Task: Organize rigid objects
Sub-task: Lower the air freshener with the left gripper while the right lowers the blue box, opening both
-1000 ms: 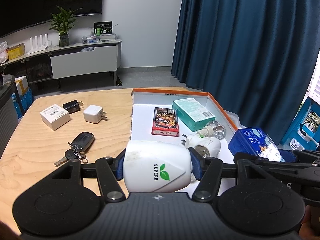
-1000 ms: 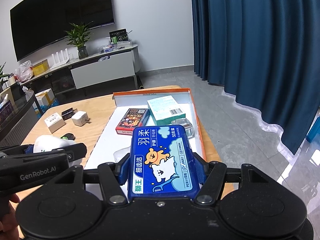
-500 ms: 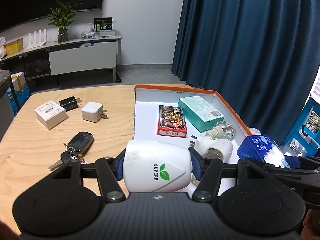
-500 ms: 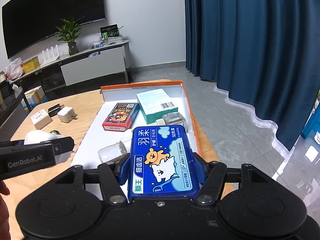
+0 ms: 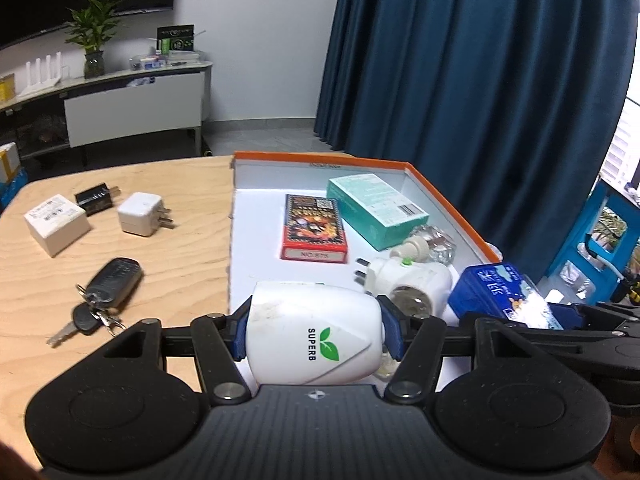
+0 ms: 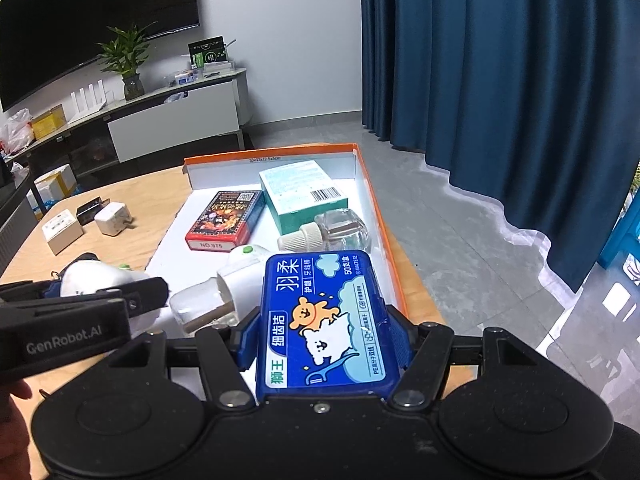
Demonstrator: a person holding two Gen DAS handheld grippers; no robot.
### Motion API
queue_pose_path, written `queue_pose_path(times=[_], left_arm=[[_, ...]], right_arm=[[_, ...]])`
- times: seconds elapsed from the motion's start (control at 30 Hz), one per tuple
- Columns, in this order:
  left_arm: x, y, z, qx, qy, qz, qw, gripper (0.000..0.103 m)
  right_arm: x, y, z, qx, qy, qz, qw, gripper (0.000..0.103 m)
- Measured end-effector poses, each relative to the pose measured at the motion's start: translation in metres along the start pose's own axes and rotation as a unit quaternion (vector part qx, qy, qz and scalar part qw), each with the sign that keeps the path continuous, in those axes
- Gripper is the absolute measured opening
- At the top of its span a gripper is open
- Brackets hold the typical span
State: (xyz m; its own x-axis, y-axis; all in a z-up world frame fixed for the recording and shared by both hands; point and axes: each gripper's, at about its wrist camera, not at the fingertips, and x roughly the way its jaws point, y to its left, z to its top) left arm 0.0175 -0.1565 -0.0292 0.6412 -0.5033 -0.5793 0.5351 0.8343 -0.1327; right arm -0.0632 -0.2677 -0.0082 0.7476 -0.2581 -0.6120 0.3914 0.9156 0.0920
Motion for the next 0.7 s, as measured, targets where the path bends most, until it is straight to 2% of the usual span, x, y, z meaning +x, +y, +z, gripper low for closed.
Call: queue_pose_path(times=[0.07,0.13,0.33,0.53,0.7], left_arm=[[-0.001,0.001,-0.001,-0.007,-0.003,-0.008,0.9999,0.064],[-0.003,0.002,0.0,-0.013,-0.007,-0.018,0.9997,0.073],[-0.014,0.008,0.005,-0.024,-0.015,-0.01,0.9995,0.074],[-0.033,0.025,0.013,-0.031,-0.024,0.034,0.9986,0.078],[-0.051,0.057,0.013,-0.052,-0.032,0.073,0.9955,0.081]], right_arm=[[0.003,0.001,0.003,0.001,0.001,0.003,1.0,0.076],[0.0,0.001,0.005,-0.001,-0.005,0.002,1.0,0.077],[-0.015,0.006,0.014,-0.001,-0.033,0.008,0.999,0.077],[-0.027,0.019,0.027,-0.01,-0.047,0.033,0.998,0.08],[-0.03,0.038,0.035,-0.024,-0.041,0.07,0.996,0.081]])
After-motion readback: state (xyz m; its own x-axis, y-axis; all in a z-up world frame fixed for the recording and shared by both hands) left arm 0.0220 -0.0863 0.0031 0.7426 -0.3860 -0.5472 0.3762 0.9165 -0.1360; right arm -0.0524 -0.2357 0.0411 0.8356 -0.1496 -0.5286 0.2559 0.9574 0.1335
